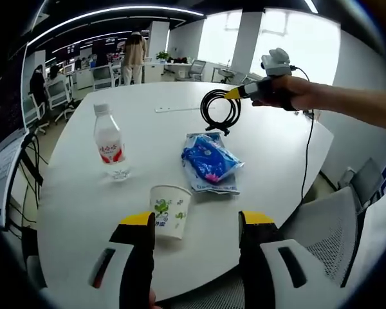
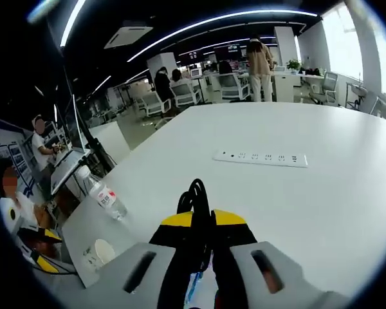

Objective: Arrange the tabletop items into an orderly group along one side of the table until the central work area is clear of visible clutter.

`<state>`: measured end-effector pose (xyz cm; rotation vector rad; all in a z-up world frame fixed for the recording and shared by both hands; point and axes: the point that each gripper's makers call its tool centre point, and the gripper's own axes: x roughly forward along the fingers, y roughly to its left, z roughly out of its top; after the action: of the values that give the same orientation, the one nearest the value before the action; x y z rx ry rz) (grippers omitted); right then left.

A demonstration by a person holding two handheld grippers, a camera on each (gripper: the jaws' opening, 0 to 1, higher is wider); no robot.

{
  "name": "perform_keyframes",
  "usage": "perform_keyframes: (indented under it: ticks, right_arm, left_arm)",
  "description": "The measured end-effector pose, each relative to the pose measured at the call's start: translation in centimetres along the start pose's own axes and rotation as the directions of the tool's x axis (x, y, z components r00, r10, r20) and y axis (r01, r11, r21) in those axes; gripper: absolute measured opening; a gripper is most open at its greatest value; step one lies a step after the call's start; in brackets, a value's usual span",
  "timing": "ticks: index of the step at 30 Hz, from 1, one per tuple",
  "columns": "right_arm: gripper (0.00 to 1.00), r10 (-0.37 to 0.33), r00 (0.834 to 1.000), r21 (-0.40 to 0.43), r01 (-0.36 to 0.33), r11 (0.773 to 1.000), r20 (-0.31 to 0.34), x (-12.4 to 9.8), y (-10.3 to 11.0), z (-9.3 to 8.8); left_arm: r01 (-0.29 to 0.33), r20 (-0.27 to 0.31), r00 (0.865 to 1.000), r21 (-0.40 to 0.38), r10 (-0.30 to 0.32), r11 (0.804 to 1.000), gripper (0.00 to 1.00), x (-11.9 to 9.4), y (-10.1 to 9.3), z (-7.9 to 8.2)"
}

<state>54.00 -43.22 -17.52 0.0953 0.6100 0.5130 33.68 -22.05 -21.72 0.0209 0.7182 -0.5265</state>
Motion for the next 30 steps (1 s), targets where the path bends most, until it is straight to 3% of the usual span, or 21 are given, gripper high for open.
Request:
perform_keyframes:
  ticks: [19,30]
  right_arm:
    - [0.06,-0.103,0.995,0.069,0.103,0.992,-0.012,-4.8,-7.4,-3.2]
    - [0.06,-0.12,0.992,0.11,0.124,0.986,-0.042,-5.8,-9.0,-6.1]
  left_arm:
    - [0.038,-0.01,0.999,0.028,-0.038,0.999,0.52,1.4,-1.6,0.8]
    - [0.06,-0.019,0.998,0.025,-0.06,0.998,0.52,2.3,-2.3,1.0]
